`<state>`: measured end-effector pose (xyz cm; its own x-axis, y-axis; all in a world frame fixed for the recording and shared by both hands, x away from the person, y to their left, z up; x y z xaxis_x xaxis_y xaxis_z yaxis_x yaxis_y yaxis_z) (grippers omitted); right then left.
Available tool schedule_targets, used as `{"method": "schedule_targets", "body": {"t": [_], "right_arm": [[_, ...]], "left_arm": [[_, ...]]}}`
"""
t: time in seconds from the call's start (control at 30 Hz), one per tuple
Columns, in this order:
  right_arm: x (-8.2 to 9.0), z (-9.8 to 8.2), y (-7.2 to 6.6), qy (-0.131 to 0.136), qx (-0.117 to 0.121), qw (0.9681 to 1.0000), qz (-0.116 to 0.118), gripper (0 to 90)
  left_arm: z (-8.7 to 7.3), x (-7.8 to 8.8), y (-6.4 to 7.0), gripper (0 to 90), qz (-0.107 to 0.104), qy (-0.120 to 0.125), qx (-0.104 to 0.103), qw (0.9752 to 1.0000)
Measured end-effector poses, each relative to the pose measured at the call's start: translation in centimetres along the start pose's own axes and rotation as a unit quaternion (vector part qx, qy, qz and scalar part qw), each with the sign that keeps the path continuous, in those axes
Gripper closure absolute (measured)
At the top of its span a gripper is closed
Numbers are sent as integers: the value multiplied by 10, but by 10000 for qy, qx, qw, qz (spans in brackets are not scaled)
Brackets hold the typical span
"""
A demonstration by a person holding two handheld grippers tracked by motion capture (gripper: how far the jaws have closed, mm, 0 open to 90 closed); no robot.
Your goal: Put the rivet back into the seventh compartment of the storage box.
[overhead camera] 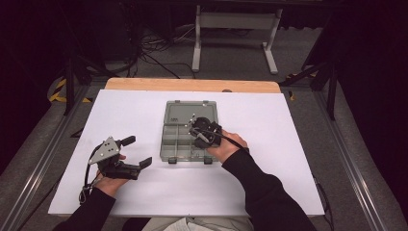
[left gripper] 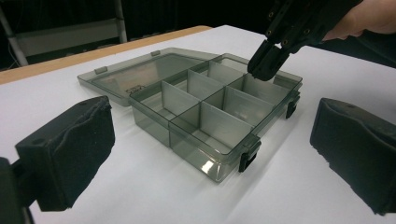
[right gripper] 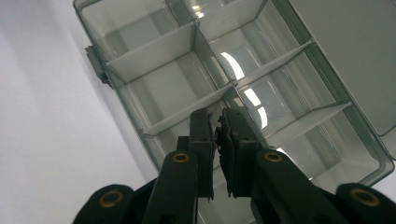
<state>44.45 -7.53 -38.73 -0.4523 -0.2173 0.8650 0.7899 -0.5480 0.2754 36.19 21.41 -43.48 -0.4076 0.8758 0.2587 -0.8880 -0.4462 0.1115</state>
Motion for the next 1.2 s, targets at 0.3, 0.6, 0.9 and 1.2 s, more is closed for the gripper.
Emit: {"method": "schedule_targets", "body": {"t": [0.3,0.6,0.9,1.2], "right_arm": [[-9,-1,2,-118,-35,9999,-28,833],[-18,-6,2,-213,-44,9998,13,831],[-25,-8,0,-297,3,9996,9,828],[-19,-8,1,-66,-1,9999,-85,702]], "left_arm": [[0,2,-1,28,155,-72,23,9999],[-2,1,-1,35,225,-38,40,9997],[-3,2,-2,52,248,-12,82,9997],[-3,4,-4,73,260,77,172,9995]]}}
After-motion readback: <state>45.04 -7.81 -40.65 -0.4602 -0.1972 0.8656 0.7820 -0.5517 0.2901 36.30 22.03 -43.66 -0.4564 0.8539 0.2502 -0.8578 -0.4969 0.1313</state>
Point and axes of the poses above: each handheld gripper's, and its own axes: x roughly backward along the jaws, z roughly out of its top, y roughly to its right, the point moved 1 cm from there along -x, roughly forward along the jaws, and after that the axes turned 12 degrees about -z, right-handed, at the moved point
